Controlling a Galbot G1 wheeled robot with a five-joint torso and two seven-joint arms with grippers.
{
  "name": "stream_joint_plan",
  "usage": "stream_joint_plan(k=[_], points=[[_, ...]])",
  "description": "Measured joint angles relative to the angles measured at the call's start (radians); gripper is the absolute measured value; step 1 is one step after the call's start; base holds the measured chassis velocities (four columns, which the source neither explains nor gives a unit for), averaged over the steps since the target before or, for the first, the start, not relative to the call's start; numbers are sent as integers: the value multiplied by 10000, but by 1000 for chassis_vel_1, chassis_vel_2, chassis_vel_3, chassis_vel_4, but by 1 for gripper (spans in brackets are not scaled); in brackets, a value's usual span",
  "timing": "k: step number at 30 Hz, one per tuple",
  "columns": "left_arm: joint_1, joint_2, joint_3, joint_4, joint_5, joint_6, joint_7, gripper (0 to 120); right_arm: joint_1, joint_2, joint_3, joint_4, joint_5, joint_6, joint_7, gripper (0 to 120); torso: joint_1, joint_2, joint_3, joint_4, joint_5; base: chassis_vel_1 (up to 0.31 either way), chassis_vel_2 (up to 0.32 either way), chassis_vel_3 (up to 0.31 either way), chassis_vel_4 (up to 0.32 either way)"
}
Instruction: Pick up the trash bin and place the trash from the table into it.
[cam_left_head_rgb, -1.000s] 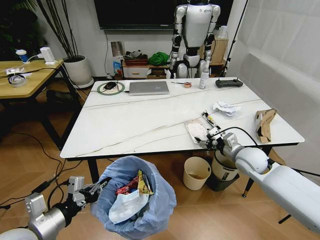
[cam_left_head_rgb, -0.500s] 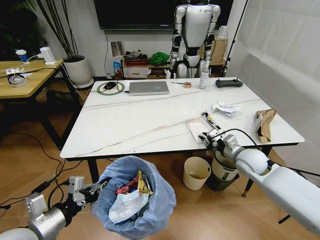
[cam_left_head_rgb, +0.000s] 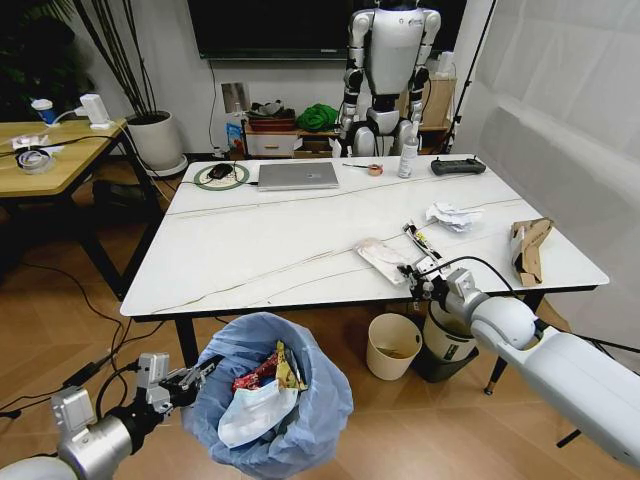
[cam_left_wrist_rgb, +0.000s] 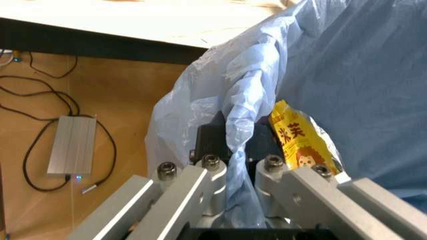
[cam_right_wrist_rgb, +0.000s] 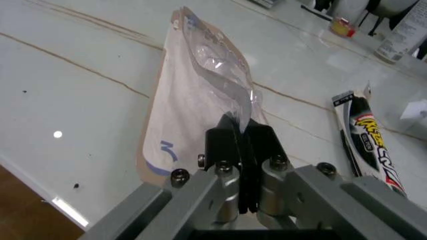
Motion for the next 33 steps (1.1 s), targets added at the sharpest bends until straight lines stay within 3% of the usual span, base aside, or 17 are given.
stream_joint_plan(k=[14,18,26,33], points=[[-66,99,61,-2,-43,6,0,0,545,-9,490,-123,1064,1551,-1393,0,1,0,1,1,0,0,0,0,0],[-111,208,155,74,-45,7,11,0,834,-141,506,387,2172,2485,-2222,0,1,-1,2,0,5,0,0,0,0],[-172,394,135,70,-254,29,-47,0,1378,-228,-105,953,3112,3481,-4093,0,0,0,0,1,-6,0,0,0,0],[-201,342,152,150,-302,37,-72,0,2236,-149,-1454,1417,3672,3901,-5455,0,0,0,0,0,-1,0,0,0,0]])
